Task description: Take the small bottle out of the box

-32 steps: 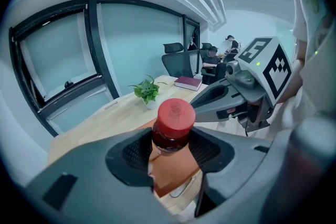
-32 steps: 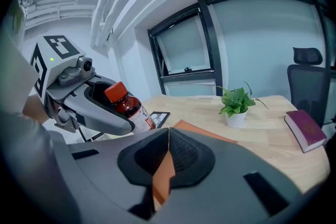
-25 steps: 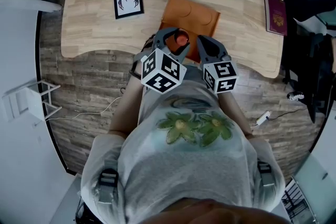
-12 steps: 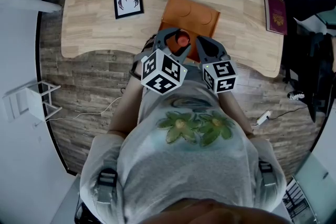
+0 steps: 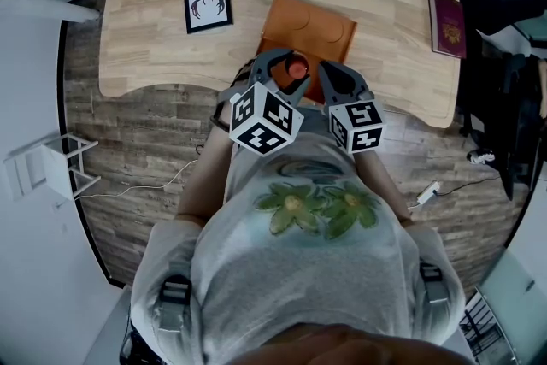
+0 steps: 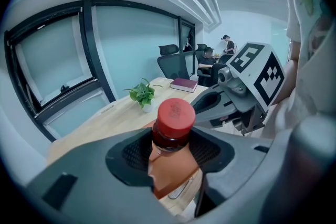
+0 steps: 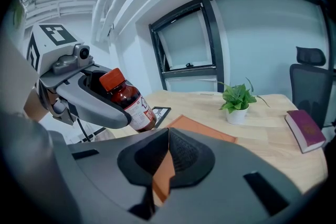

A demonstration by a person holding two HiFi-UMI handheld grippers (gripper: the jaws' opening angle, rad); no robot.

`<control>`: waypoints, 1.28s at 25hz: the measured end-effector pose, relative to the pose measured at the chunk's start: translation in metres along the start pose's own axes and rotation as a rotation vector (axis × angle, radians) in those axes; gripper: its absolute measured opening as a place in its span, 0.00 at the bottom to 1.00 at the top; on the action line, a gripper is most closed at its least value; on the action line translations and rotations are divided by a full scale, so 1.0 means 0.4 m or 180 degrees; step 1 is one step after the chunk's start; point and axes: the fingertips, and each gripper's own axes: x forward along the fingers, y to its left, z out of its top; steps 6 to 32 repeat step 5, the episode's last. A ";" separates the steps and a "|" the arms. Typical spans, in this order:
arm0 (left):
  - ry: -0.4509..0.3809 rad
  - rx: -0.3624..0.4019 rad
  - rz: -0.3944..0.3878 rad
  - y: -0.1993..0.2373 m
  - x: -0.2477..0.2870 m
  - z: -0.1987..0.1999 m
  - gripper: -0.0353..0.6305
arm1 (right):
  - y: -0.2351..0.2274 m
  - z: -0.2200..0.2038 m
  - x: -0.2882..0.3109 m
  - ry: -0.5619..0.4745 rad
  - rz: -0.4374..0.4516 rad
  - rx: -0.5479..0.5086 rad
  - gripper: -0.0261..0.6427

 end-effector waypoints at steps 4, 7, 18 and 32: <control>0.0019 -0.0013 -0.0004 0.001 0.005 -0.004 0.39 | -0.006 -0.002 0.001 0.0000 -0.0007 0.0021 0.05; 0.0023 -0.0017 -0.0005 0.001 0.007 -0.004 0.39 | -0.008 -0.002 0.001 0.0001 -0.0009 0.0025 0.05; 0.0023 -0.0017 -0.0005 0.001 0.007 -0.004 0.39 | -0.008 -0.002 0.001 0.0001 -0.0009 0.0025 0.05; 0.0023 -0.0017 -0.0005 0.001 0.007 -0.004 0.39 | -0.008 -0.002 0.001 0.0001 -0.0009 0.0025 0.05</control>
